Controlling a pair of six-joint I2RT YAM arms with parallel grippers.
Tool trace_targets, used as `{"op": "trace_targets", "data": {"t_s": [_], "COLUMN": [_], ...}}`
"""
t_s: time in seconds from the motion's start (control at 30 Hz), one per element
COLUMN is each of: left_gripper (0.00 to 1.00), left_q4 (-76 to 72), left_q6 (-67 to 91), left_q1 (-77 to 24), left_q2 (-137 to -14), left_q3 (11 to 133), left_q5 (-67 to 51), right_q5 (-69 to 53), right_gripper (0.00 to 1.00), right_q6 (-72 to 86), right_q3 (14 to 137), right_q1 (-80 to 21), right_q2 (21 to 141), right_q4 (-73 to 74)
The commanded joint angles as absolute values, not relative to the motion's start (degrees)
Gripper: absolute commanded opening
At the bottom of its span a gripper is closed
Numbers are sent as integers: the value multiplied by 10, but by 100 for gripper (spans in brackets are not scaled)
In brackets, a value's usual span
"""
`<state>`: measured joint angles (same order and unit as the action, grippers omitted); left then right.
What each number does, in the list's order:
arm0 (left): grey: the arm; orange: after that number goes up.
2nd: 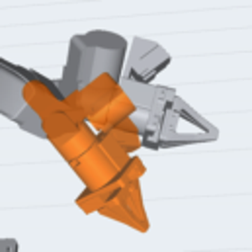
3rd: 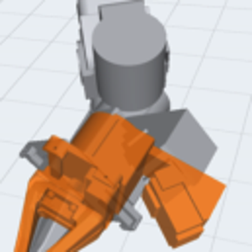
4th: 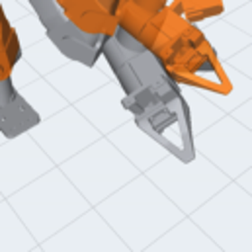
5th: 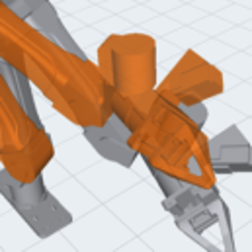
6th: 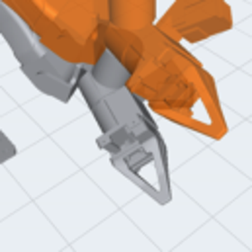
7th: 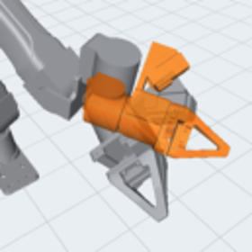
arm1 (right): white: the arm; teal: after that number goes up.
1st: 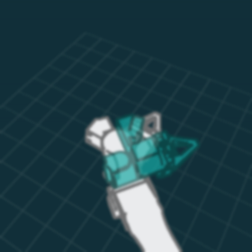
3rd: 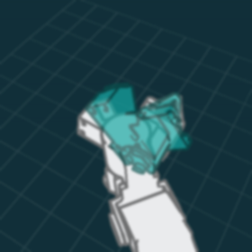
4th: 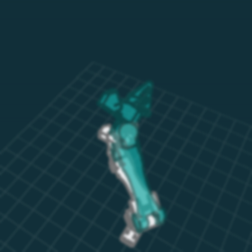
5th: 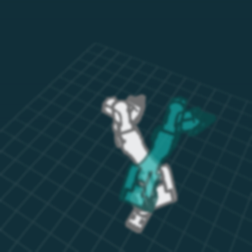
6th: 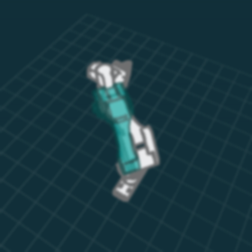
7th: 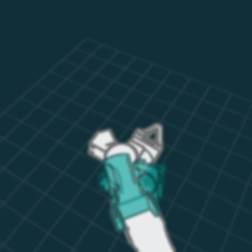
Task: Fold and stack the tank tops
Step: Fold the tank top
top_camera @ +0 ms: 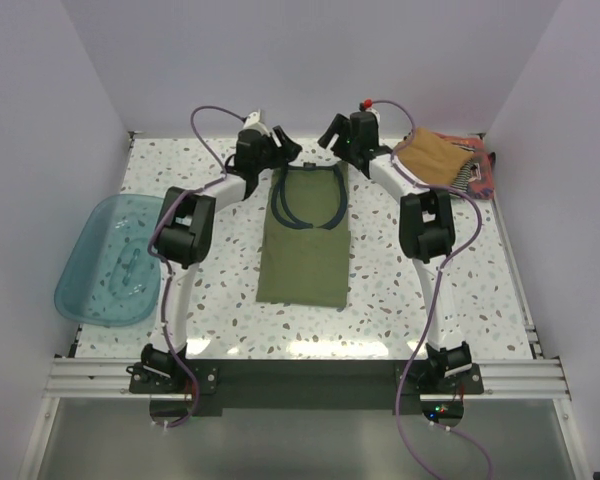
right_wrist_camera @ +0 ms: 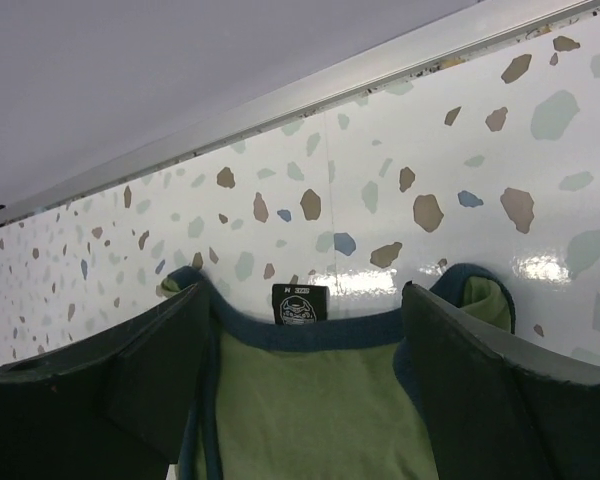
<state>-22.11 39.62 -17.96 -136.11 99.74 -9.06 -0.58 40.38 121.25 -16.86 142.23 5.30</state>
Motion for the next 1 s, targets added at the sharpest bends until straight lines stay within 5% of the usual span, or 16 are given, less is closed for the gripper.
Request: {"op": "trace_targets", "data": {"t_s": [0.0,0.37,0.67,0.97], "left_gripper": [70,64,56,54], "left_q4": [-262,-105,108,188], "left_q6": [410,468,476,457], "left_q1": [-173,-175,-214,-275], "left_q2": [-1309,-1137,-872,-701], "left_q3": [982,817,569,412], "left_q5": [-109,-30,39,-17], "right_q5": [-24,-30,-5,1], "right_gripper": [81,80,80,77], "right_q6": [417,392,410,477], "right_q3": [1215,1090,683,470], "right_q1": [-165,-168,-226,-323], "right_q2": [1396,1249,948,770], "right_q4": [42,111,163,198]}}
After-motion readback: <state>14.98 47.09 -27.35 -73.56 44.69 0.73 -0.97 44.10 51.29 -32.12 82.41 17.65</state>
